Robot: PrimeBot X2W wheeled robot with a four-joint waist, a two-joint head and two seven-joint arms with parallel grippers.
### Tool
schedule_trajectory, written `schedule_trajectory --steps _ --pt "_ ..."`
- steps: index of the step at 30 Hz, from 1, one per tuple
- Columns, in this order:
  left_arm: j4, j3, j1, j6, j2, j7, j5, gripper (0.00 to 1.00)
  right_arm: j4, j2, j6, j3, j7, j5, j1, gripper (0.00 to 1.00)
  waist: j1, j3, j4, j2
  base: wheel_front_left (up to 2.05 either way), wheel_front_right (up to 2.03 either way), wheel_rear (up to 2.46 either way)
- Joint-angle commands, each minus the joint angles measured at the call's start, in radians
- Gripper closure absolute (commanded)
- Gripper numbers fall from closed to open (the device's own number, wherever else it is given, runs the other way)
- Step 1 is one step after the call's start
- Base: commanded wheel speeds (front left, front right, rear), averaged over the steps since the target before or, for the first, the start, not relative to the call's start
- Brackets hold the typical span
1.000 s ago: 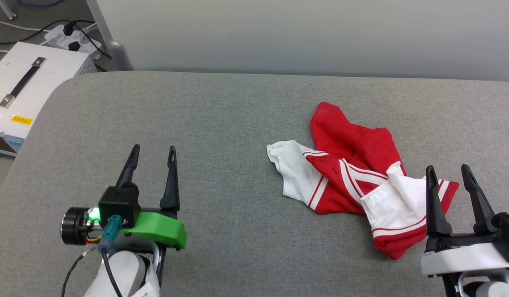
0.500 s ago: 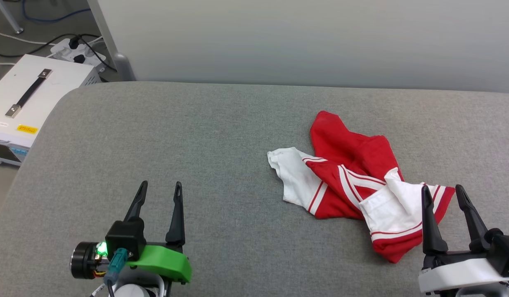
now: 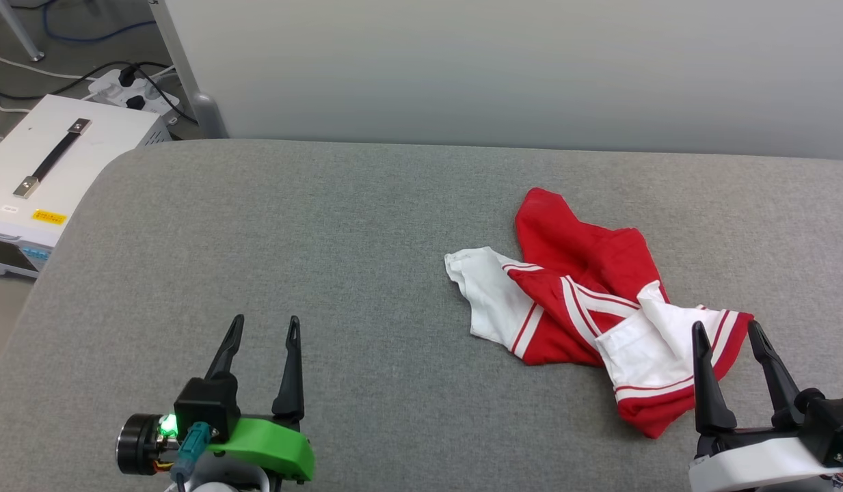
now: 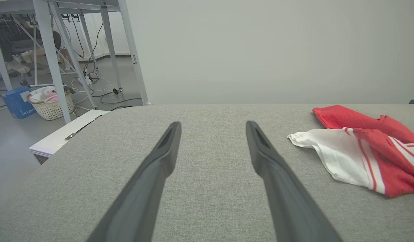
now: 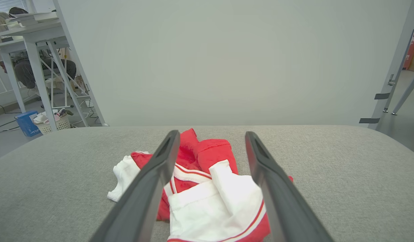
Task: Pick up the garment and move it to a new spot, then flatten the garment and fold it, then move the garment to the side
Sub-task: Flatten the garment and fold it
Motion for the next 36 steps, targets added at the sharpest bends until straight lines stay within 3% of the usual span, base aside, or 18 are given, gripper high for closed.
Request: schedule_trajectory --steps 1,20,30,36 --pt "0.004 0.008 0.016 -0.007 -0.009 -0.006 0.014 0.0 0.003 -0.001 -0.001 0.002 -0.006 0.006 0.014 0.0 0.0 0.001 0.0 0.0 0.0 0.0 0.0" --pt "0.041 0.047 -0.044 -0.071 -0.034 -0.006 0.059 0.0 0.004 -0.001 -0.001 0.006 -0.006 0.004 -0.003 0.0 0.0 0.019 0.0 0.0 0.0 0.0 0.0" --pt "0.076 -0.019 -0.35 -0.124 0.037 -0.006 0.068 0.0 -0.007 -0.001 -0.001 0.031 -0.006 -0.011 -0.057 0.0 0.0 0.093 -0.05 0.0 0.0 0.0 0.0" --pt "0.166 -0.127 -0.583 -0.131 0.105 -0.006 -0.017 0.0 -0.009 -0.001 -0.001 0.044 -0.006 -0.008 -0.094 0.0 0.0 0.143 -0.098 0.0 0.0 0.0 0.0"
